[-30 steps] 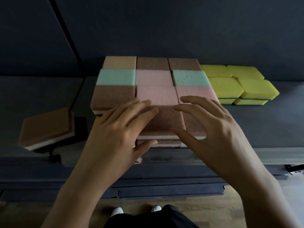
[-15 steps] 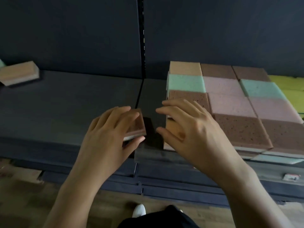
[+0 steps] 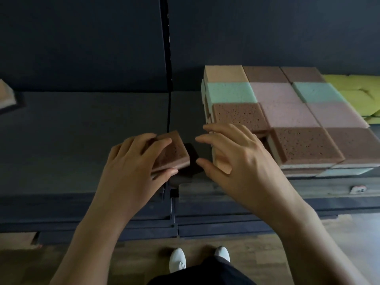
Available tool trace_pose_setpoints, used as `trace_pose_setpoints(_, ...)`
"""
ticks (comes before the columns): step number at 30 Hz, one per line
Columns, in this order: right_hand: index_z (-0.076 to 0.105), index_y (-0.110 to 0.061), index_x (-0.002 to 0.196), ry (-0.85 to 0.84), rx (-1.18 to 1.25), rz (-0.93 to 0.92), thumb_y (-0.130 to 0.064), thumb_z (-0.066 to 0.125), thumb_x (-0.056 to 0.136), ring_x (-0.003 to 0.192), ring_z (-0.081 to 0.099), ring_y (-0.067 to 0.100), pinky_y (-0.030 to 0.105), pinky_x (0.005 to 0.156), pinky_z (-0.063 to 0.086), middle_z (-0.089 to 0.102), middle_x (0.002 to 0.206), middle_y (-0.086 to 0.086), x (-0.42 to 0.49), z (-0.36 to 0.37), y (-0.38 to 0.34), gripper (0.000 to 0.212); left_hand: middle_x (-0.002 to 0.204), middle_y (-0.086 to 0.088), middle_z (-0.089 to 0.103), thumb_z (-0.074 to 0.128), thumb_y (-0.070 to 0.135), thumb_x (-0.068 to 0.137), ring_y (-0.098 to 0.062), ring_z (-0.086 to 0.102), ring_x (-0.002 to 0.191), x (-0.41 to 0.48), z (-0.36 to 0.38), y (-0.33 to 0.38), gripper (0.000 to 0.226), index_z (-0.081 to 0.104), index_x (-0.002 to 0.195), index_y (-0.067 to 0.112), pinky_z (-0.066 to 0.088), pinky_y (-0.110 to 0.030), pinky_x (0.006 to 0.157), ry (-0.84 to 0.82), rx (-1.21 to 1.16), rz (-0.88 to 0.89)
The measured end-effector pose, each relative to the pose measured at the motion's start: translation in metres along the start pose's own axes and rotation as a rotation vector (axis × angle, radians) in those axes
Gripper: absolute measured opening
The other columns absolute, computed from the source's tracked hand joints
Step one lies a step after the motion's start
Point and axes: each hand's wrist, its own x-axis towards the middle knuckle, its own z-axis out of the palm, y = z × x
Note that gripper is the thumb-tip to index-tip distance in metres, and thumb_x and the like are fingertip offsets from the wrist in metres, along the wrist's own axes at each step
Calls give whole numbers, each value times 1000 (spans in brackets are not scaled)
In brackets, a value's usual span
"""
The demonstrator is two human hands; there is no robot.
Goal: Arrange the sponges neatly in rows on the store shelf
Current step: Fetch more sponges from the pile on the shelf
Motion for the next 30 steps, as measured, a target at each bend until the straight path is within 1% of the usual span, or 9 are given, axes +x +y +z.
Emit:
trace_pose_setpoints(6, 62, -22, 126, 20, -30, 24, -43, 54, 93, 125, 50, 18, 45, 99, 47, 56, 133, -5, -7, -18, 9, 41, 135, -5, 53, 64, 49, 78, -30, 52, 120, -4, -29, 18, 63, 56, 133, 18, 41, -48, 99, 105, -14, 59)
trace_pose_setpoints(9, 63, -21, 124, 55, -38, 18, -39, 57, 93, 121, 53, 19, 45, 97, 49, 58, 128, -5, -11, -31, 19, 37, 135, -5, 53, 62, 48, 79, -29, 51, 121, -3, -37, 32, 62, 56, 133, 17, 42, -48, 99, 133, -36, 104)
trace_pose_setpoints(12, 64, -18, 124, 94, -78, 34, -35, 63, 93, 119, 54, 18, 38, 98, 48, 60, 128, -2, -20, -46, 31, 35, 136, -6, 53, 63, 48, 80, -29, 51, 122, 2, -37, 50, 63, 56, 134, 17, 40, -47, 100, 144, -54, 164)
trace_pose_setpoints(14, 63, -19, 126, 97, -109, 68, -36, 65, 93, 122, 52, 15, 30, 101, 41, 59, 131, -3, -27, -56, 42, 37, 137, -5, 52, 63, 49, 80, -28, 50, 123, 8, -33, 63, 62, 54, 134, 19, 40, -46, 101, 133, -65, 210)
trace_pose_setpoints(15, 63, -20, 127, 97, -113, 83, -38, 64, 93, 123, 52, 14, 30, 102, 40, 59, 132, -4, -30, -60, 48, 38, 138, -5, 51, 63, 49, 81, -27, 50, 124, 11, -30, 70, 62, 54, 135, 19, 39, -45, 102, 127, -68, 228)
trace_pose_setpoints(19, 60, -23, 130, 60, -124, 118, -47, 65, 86, 128, 50, 16, 44, 104, 45, 56, 137, -4, -44, -72, 70, 51, 138, -4, 52, 62, 49, 81, -25, 50, 125, 20, -16, 93, 61, 56, 134, 20, 38, -42, 103, 110, -73, 271)
trace_pose_setpoints(23, 54, -26, 137, -14, -153, 131, -57, 66, 81, 134, 45, 16, 48, 105, 43, 50, 143, -7, -53, -75, 86, 65, 137, -4, 53, 61, 50, 81, -27, 50, 125, 27, -6, 108, 60, 56, 133, 21, 40, -44, 103, 94, -69, 288)
trace_pose_setpoints(26, 55, -25, 136, -40, -152, 114, -52, 69, 78, 134, 45, 16, 48, 105, 43, 51, 142, -8, -56, -72, 94, 65, 136, -4, 53, 63, 48, 80, -28, 50, 125, 30, 0, 114, 59, 57, 133, 21, 41, -46, 102, 89, -55, 289)
trace_pose_setpoints(30, 56, -24, 134, -42, -181, 102, -39, 79, 76, 134, 46, 17, 47, 103, 44, 52, 141, -8, -58, -69, 101, 64, 139, -6, 50, 67, 44, 79, -28, 45, 128, 31, 3, 116, 59, 58, 132, 19, 39, -44, 105, 86, -43, 272)
